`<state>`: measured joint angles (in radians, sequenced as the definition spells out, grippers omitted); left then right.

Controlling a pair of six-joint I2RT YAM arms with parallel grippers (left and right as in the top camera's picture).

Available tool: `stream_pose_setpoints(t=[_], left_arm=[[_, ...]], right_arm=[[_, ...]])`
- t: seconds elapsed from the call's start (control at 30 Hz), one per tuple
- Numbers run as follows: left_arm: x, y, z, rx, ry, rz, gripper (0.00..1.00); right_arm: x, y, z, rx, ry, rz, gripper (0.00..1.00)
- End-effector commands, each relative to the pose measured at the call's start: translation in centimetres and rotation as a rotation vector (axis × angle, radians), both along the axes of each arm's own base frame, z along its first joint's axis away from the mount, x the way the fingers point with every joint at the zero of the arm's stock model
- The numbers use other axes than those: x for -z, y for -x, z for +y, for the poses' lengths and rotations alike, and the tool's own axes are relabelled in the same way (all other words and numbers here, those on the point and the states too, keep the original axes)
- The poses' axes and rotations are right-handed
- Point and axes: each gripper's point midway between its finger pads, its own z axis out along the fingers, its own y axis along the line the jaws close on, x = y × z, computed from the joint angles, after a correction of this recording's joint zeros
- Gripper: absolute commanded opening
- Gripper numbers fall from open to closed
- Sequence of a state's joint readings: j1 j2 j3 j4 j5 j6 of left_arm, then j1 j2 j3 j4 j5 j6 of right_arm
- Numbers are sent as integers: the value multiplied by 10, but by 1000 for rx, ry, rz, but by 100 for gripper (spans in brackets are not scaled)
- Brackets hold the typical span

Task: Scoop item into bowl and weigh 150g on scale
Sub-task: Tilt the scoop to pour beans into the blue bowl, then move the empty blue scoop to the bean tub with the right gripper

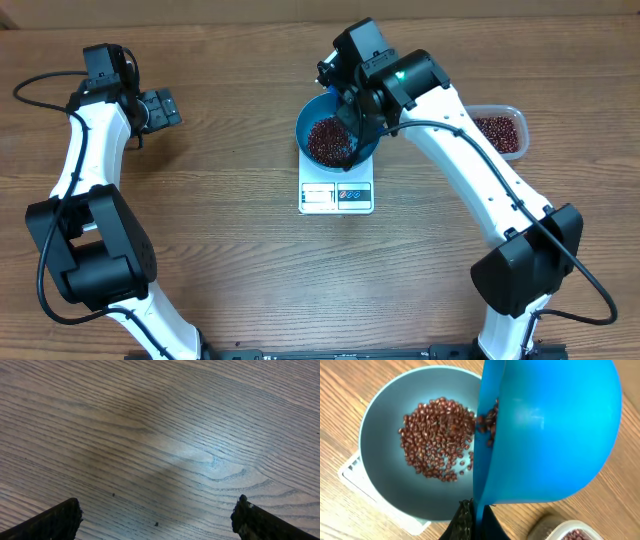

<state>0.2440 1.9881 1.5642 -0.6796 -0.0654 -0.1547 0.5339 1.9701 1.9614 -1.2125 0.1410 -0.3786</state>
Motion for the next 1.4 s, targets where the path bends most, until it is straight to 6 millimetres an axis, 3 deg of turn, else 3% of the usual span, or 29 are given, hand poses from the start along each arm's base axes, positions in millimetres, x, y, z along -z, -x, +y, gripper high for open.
stream_pose_setpoints(t=[0.0, 0.17, 0.3, 0.57, 0.73, 0.9, 1.0, 1.13, 1.27, 1.37], left_arm=[[-4, -3, 2, 1, -16, -9, 100], [-4, -3, 2, 1, -16, -9, 100], [-4, -3, 2, 1, -16, -9, 100], [-4, -3, 2, 1, -16, -8, 100], [-4, -3, 2, 1, -16, -9, 100], [-4, -3, 2, 1, -16, -9, 100], [-4, -3, 2, 1, -16, -9, 100], [-4, -3, 2, 1, -16, -8, 100], [-4, -3, 2, 1, -16, -9, 100], [-4, -3, 2, 1, -16, -9, 100]], right_arm=[[-34, 2, -2, -35, 62, -108, 4], [-36, 4, 2, -48, 100, -129, 4], [-39, 1, -9, -62, 184, -159, 4], [-39, 0, -8, -78, 189, -164, 4], [-31, 19, 26, -176, -17, -51, 4], [-33, 15, 29, -29, -165, -4, 4], [-33, 7, 16, 98, -206, 11, 4], [-32, -14, -32, 330, -263, 34, 4], [-32, -20, -63, 406, -384, 121, 4], [-29, -21, -101, 496, -418, 170, 4]])
